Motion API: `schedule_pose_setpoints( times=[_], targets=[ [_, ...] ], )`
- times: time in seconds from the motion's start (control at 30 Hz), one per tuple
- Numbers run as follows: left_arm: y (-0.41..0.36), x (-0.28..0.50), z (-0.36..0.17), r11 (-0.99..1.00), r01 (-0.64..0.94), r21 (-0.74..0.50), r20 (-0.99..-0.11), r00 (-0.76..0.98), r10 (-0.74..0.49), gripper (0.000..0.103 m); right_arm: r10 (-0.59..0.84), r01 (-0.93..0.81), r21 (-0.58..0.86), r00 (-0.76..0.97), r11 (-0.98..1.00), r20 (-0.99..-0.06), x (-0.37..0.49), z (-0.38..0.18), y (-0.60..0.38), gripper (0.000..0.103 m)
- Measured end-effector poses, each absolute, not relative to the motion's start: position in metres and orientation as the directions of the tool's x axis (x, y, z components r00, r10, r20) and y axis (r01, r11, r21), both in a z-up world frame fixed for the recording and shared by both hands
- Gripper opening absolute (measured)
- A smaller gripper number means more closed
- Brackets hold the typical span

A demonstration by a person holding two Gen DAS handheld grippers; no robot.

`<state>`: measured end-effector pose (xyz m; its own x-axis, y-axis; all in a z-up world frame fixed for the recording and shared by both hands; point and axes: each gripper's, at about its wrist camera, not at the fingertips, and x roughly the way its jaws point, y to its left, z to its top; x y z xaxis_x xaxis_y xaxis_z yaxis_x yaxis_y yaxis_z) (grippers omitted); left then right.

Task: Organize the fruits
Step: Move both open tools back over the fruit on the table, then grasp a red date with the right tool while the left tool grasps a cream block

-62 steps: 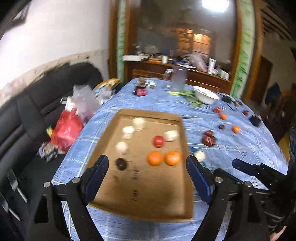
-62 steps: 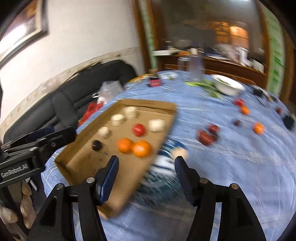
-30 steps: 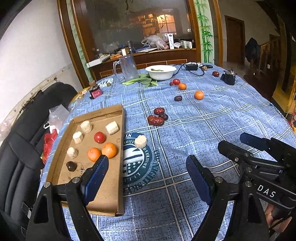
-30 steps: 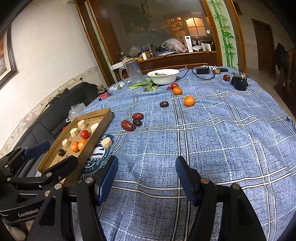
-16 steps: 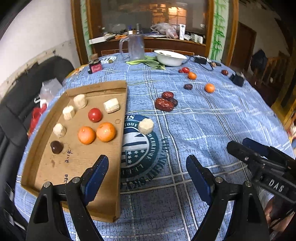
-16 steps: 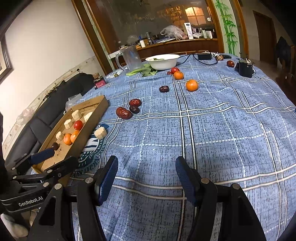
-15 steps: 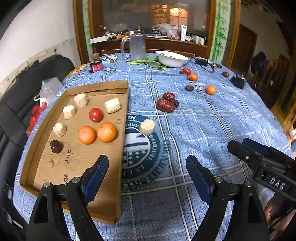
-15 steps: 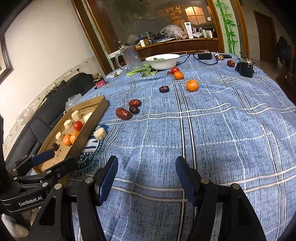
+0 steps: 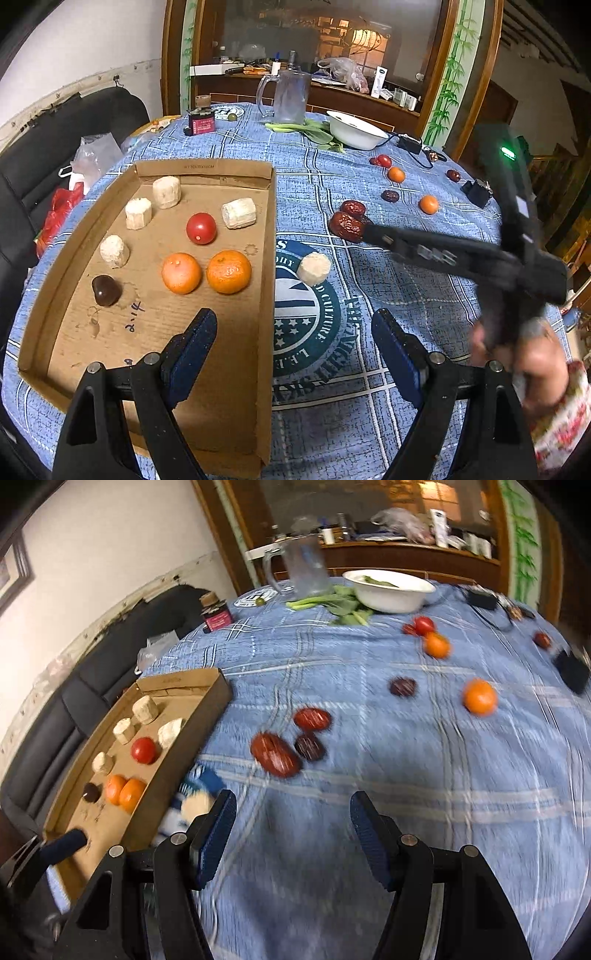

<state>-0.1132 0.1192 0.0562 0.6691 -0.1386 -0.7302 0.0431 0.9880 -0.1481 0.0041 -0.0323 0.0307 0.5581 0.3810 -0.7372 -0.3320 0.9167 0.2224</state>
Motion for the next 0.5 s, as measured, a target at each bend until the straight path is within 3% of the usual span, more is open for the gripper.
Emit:
schedule_pose_setpoints(
  times=[0.17, 0.27, 0.33, 0.47, 0.5],
  targets=[
    [0.124, -0.111, 0.054, 0.983, 0.05, -0.177, -0.734, 0.658, -0.166, 0.085, 0.328, -0.371, 0.125, 0.557, 0.92, -0.763, 0.027, 0.022, 0.0, 0.068],
    [0.124, -0.111, 0.054, 0.981, 0.058, -0.186, -0.732, 0.657, -0.178, 0.085, 0.229, -0.37, -0.007, 0.591, 0.929, -0.773, 0.032, 0.017, 0.015, 0.067],
    [0.122, -0.11, 0.055, 0.981, 0.07, -0.184, -0.731, 0.657, -0.184, 0.085, 0.195, -0.362, -0.049, 0.606, 0.931, -0.771, 0.032, 0.016, 0.016, 0.054],
    [0.114, -0.105, 0.057, 0.974, 0.109, -0.197, -0.732, 0.645, -0.22, 0.085, 0.191, -0.345, -0.034, 0.595, 0.938, -0.781, 0.031, 0.015, 0.003, 0.045],
    [0.113, -0.104, 0.057, 0.973, 0.114, -0.2, -0.733, 0.642, -0.226, 0.083, 0.191, -0.336, -0.024, 0.592, 0.942, -0.783, 0.03, 0.016, -0.002, 0.034]
  ],
)
